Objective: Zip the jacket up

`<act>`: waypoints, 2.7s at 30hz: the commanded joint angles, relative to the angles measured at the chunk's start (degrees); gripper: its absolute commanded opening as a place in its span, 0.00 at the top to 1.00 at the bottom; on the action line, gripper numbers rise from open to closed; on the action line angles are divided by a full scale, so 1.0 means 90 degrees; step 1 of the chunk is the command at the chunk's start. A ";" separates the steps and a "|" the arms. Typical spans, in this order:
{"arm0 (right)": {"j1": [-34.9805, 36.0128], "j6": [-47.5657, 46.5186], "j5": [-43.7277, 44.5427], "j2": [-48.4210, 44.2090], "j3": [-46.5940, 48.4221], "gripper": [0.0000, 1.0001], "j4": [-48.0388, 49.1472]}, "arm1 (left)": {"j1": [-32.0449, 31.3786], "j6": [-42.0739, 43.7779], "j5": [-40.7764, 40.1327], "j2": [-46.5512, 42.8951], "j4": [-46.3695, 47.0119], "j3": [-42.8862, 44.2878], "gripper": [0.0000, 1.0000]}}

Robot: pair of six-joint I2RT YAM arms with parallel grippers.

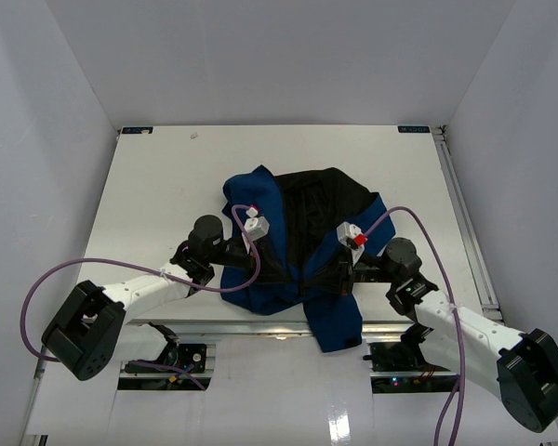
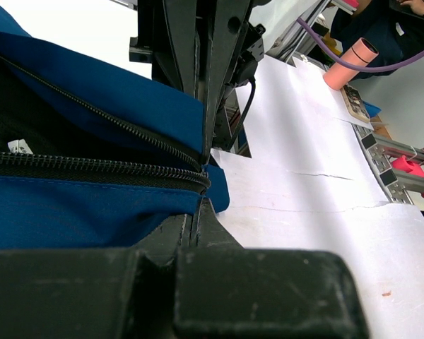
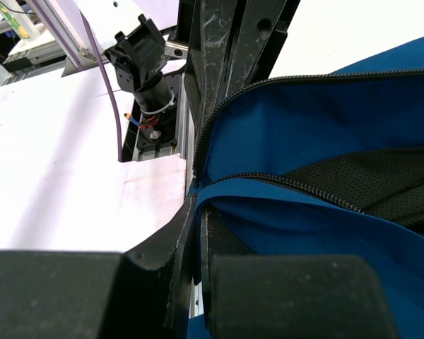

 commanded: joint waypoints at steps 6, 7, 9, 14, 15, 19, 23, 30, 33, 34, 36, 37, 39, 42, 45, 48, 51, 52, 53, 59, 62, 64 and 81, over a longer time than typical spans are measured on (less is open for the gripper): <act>-0.0119 0.0262 -0.0678 0.0290 0.0471 0.92 0.0522 | -0.0051 0.0064 0.0292 -0.0184 0.0182 -0.0026 1.00; -0.0112 0.0280 -0.0716 0.0324 0.0481 0.92 0.0553 | -0.0057 0.0071 0.0293 -0.0190 0.0181 -0.0025 1.00; -0.0119 0.0329 -0.0793 0.0364 0.0460 0.92 0.0654 | -0.0060 0.0074 0.0286 -0.0193 0.0174 -0.0025 1.00; -0.0109 0.0453 -0.0863 0.0424 0.0437 0.92 0.0847 | -0.0060 0.0082 0.0256 -0.0171 0.0142 0.0005 1.00; -0.0109 0.0459 -0.0852 0.0430 0.0442 0.92 0.0847 | -0.0060 0.0076 0.0261 -0.0166 0.0142 0.0005 1.00; -0.0118 0.0528 -0.0837 0.0517 0.0464 0.92 0.0894 | -0.0060 0.0074 0.0254 -0.0173 0.0152 0.0005 1.00; -0.0109 0.0607 -0.0808 0.0587 0.0454 0.92 0.0964 | -0.0060 0.0074 0.0244 -0.0173 0.0152 -0.0005 1.00; -0.0106 0.0623 -0.0772 0.0660 0.0457 0.92 0.1010 | -0.0060 0.0074 0.0225 -0.0196 0.0159 -0.0015 1.00; -0.0090 0.0640 -0.0759 0.0693 0.0464 0.92 0.1013 | -0.0060 0.0074 0.0224 -0.0180 0.0152 -0.0005 1.00; -0.0090 0.0647 -0.0759 0.0701 0.0469 0.92 0.1018 | -0.0060 0.0074 0.0224 -0.0183 0.0152 -0.0005 1.00; -0.0072 0.0665 -0.0750 0.0732 0.0474 0.92 0.1013 | -0.0051 0.0074 0.0216 -0.0192 0.0152 -0.0014 1.00; -0.0063 0.0658 -0.0749 0.0758 0.0482 0.92 0.1020 | -0.0050 0.0074 0.0207 -0.0193 0.0144 -0.0007 1.00; -0.0054 0.0663 -0.0736 0.0777 0.0477 0.92 0.1016 | -0.0056 0.0106 0.0186 -0.0205 0.0117 -0.0005 1.00; -0.0057 0.0666 -0.0726 0.0800 0.0490 0.92 0.1029 | -0.0060 0.0126 0.0159 -0.0202 0.0077 0.0008 1.00; -0.0047 0.0702 -0.0713 0.0771 0.0474 0.92 0.1061 | -0.0063 0.0146 0.0150 -0.0177 0.0048 0.0018 1.00; -0.0041 0.0745 -0.0667 0.0714 0.0477 0.92 0.1090 | -0.0069 0.0154 0.0155 -0.0164 0.0032 0.0024 1.00; -0.0041 0.0785 -0.0612 0.0696 0.0535 0.92 0.1089 | -0.0070 0.0182 0.0146 -0.0153 0.0003 0.0034 1.00; -0.0041 0.0802 -0.0612 0.0702 0.0558 0.92 0.1078 | -0.0076 0.0194 0.0146 -0.0147 -0.0020 0.0040 1.00; -0.0041 0.0812 -0.0606 0.0706 0.0578 0.92 0.1068 | -0.0082 0.0207 0.0146 -0.0141 -0.0049 0.0047 1.00; -0.0039 0.0846 -0.0542 0.0727 0.0681 0.92 0.1001 | -0.0106 0.0279 0.0152 -0.0126 -0.0133 0.0081 1.00; -0.0024 0.0858 -0.0512 0.0767 0.0708 0.92 0.0952 | -0.0111 0.0282 0.0127 -0.0137 -0.0151 0.0083 1.00; -0.0023 0.0843 -0.0497 0.0790 0.0692 0.92 0.0933 | -0.0118 0.0281 0.0135 -0.0160 -0.0143 0.0083 1.00; 0.0027 0.0511 -0.0166 0.0774 0.0912 0.92 0.0225 | -0.0147 0.0405 -0.0010 -0.0047 -0.0461 0.0199 1.00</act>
